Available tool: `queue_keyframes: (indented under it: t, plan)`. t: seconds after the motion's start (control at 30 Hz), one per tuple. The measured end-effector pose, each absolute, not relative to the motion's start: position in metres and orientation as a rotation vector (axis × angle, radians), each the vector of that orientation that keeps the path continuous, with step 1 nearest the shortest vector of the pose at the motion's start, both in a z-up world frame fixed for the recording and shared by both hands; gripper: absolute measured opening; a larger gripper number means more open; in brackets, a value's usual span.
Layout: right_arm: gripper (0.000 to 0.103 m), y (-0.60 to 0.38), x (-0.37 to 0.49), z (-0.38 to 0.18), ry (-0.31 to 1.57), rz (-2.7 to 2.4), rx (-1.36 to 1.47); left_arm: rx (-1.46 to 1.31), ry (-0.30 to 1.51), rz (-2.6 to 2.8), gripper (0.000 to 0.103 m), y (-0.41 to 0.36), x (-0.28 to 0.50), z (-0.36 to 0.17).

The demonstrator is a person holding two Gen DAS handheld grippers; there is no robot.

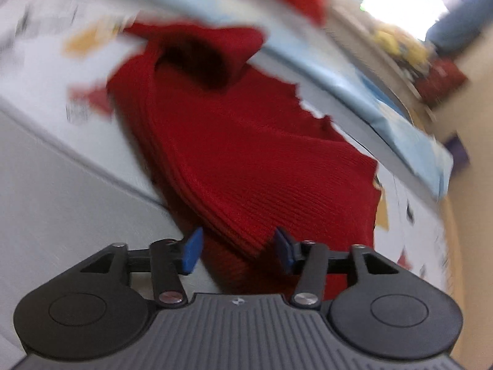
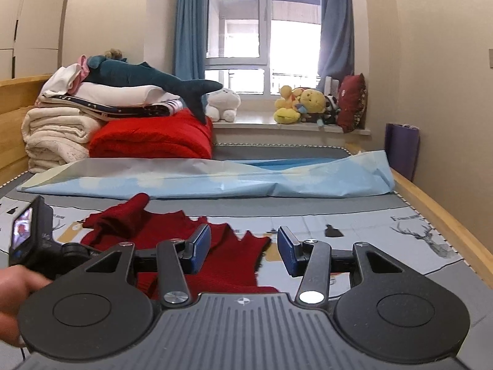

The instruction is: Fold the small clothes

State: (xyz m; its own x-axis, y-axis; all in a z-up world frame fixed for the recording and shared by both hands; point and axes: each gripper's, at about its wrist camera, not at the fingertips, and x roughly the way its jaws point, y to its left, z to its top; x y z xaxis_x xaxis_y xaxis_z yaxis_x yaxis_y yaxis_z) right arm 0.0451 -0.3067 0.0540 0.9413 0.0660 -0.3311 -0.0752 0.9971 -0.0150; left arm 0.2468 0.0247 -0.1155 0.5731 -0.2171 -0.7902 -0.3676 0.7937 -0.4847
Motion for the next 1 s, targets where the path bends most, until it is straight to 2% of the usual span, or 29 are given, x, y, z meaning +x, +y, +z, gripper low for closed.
queue_keyframes:
  t: [0.1, 0.13, 0.17, 0.2, 0.23, 0.27, 0.4, 0.53, 0.67, 0.83, 1.0]
  plan:
    - [0.051, -0.313, 0.047, 0.052, 0.339, 0.042, -0.028, -0.741, 0.998, 0.139, 0.06, 0.03, 0.258, -0.129]
    - [0.051, -0.315, 0.048, 0.051, 0.345, 0.036, -0.024, -0.716, 0.994, 0.123, 0.055, 0.03, 0.263, -0.127]
    - [0.051, -0.317, 0.05, 0.05, 0.354, 0.034, -0.016, -0.675, 0.992, 0.102, 0.037, 0.031, 0.266, -0.125]
    - [0.051, -0.319, 0.052, 0.049, 0.361, 0.037, -0.009, -0.629, 0.995, 0.086, 0.028, 0.034, 0.266, -0.123]
    - [0.051, -0.319, 0.054, 0.048, 0.362, 0.039, -0.008, -0.593, 1.001, 0.055, 0.024, 0.039, 0.268, -0.118]
    - [0.051, -0.32, 0.056, 0.048, 0.361, 0.035, -0.01, -0.553, 1.003, 0.02, 0.012, 0.046, 0.268, -0.111]
    - [0.051, -0.326, 0.07, 0.047, 0.382, 0.013, 0.054, -0.32, 0.937, -0.065, 0.01, 0.079, 0.244, -0.075]
    - [0.051, -0.328, 0.084, 0.041, 0.414, -0.016, 0.128, -0.082, 0.952, -0.109, 0.01, 0.132, 0.209, -0.043]
    - [0.051, -0.322, 0.094, 0.034, 0.454, -0.036, 0.167, 0.232, 0.988, -0.036, 0.01, 0.194, 0.169, -0.044]
    - [0.051, -0.308, 0.103, 0.022, 0.515, -0.041, 0.157, 0.272, 1.155, 0.04, 0.009, 0.261, 0.138, -0.088]
    - [0.052, -0.285, 0.128, -0.015, 0.727, 0.04, 0.213, 0.231, 1.176, -0.036, 0.01, 0.276, 0.13, -0.099]
